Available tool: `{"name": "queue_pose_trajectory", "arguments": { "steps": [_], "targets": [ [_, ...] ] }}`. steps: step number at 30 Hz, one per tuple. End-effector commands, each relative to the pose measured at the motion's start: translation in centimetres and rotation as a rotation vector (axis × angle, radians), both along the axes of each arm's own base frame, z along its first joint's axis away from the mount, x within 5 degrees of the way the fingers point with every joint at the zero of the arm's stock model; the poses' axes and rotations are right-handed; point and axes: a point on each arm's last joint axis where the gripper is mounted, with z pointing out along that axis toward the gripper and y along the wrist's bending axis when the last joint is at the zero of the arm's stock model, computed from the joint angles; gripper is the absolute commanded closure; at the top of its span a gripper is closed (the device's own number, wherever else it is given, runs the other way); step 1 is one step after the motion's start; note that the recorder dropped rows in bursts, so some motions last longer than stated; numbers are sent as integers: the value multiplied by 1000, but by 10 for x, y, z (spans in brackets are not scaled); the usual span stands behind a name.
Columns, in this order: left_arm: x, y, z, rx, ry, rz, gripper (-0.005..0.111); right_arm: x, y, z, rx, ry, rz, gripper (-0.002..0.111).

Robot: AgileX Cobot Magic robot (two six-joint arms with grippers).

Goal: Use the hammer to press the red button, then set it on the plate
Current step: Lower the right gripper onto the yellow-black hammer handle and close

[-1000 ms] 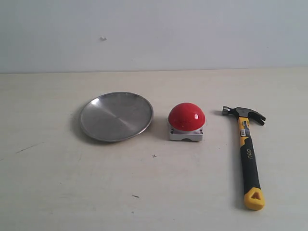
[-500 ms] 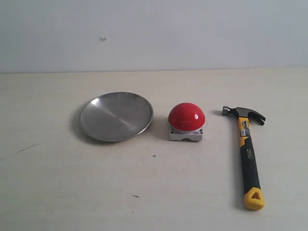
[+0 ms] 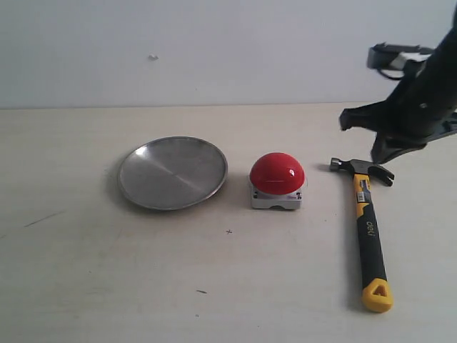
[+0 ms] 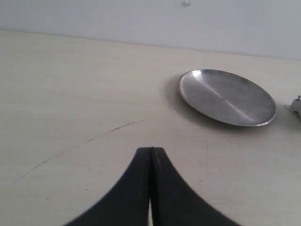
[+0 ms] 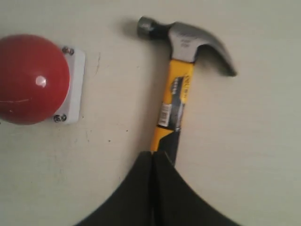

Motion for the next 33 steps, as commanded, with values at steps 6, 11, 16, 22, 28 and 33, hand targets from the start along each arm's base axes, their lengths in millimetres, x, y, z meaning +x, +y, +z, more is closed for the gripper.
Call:
{"name": "queue_pose_trajectory", "arguments": {
  "steps": [6,11,16,22,28,33],
  "targets": [
    [0,0,1,0,-9,3,107,36,7,-67,-114,161,-55,85],
    [0,0,1,0,-9,3,107,44,8,-74,-102,102,-75,47],
    [0,0,1,0,-9,3,107,57,8,-69,-94,98,-107,47],
    [0,0,1,0,-9,3,107,64,8,-83,-102,160,-107,47],
    [0,0,1,0,-9,3,107,67,7,-94,-102,166,-109,47],
    [0,0,1,0,-9,3,107,68,6,-105,-103,186,-110,48]
  ]
}}
